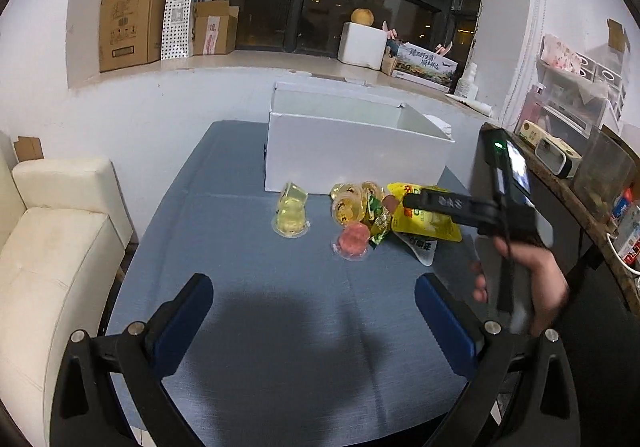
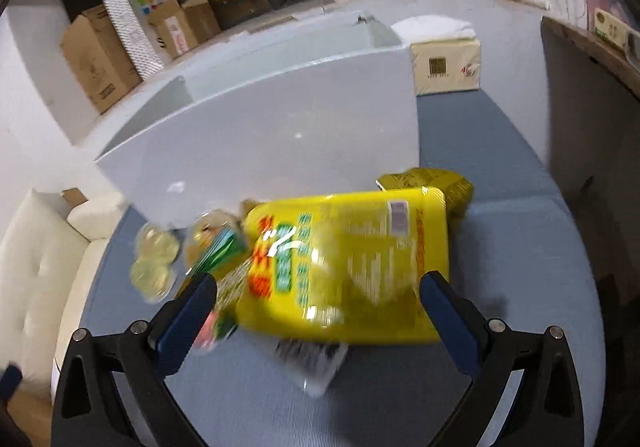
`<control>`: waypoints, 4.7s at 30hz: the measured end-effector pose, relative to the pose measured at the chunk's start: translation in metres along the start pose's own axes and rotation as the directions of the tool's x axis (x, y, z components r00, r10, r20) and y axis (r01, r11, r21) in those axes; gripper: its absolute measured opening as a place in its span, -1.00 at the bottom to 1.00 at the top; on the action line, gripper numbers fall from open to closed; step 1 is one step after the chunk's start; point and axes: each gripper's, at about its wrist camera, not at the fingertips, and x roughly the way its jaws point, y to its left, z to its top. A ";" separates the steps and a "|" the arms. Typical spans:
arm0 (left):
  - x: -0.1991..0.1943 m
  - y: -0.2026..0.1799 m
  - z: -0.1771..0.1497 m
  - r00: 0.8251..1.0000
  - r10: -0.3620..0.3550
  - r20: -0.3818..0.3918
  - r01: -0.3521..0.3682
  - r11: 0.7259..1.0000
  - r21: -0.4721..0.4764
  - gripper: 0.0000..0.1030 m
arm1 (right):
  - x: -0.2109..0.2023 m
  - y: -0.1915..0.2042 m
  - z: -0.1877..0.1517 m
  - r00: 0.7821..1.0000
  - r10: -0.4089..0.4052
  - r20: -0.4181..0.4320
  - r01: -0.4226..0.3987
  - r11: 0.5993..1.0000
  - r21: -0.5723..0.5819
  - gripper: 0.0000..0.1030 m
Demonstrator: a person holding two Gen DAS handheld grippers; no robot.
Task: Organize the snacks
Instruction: 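Grasp the yellow bean snack bag with the right tool, then grasp a yellow jelly cup with the left tool while the right lifts the yellow bag, then place the jelly cup and yellow bag into the white box, opening both tools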
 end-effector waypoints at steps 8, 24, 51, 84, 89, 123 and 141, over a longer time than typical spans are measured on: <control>0.012 0.002 -0.003 1.000 -0.014 -0.024 0.014 1.000 -0.008 1.00 | 0.014 -0.002 0.010 0.998 -0.058 -0.005 0.058 0.998 -0.027 1.00; 0.018 -0.008 -0.007 0.999 -0.028 -0.038 0.028 1.000 -0.001 1.00 | 0.003 -0.006 -0.031 0.998 -0.057 0.018 0.059 0.993 -0.104 0.38; 0.064 -0.012 0.028 1.000 -0.005 0.001 0.005 0.997 0.082 1.00 | -0.117 0.001 -0.043 0.972 0.096 0.216 -0.069 0.990 -0.126 -0.57; 0.126 0.004 0.047 0.998 -0.019 -0.065 0.024 0.997 0.078 -0.41 | -0.151 -0.001 -0.052 0.949 0.183 0.257 -0.154 0.980 -0.129 -0.72; 0.101 0.005 0.049 0.998 -0.049 -0.040 0.052 0.997 0.062 -0.43 | -0.156 0.004 -0.051 0.942 0.202 0.267 -0.173 0.976 -0.131 -0.72; 0.137 -0.027 0.216 0.993 -0.039 0.115 0.016 0.980 0.196 -0.44 | -0.111 0.039 0.135 0.912 0.253 0.323 -0.182 0.955 -0.235 -0.71; 0.192 -0.020 0.203 0.995 0.068 0.071 -0.082 0.972 0.221 0.88 | -0.059 0.002 0.136 0.940 0.207 0.272 -0.173 0.974 -0.146 0.89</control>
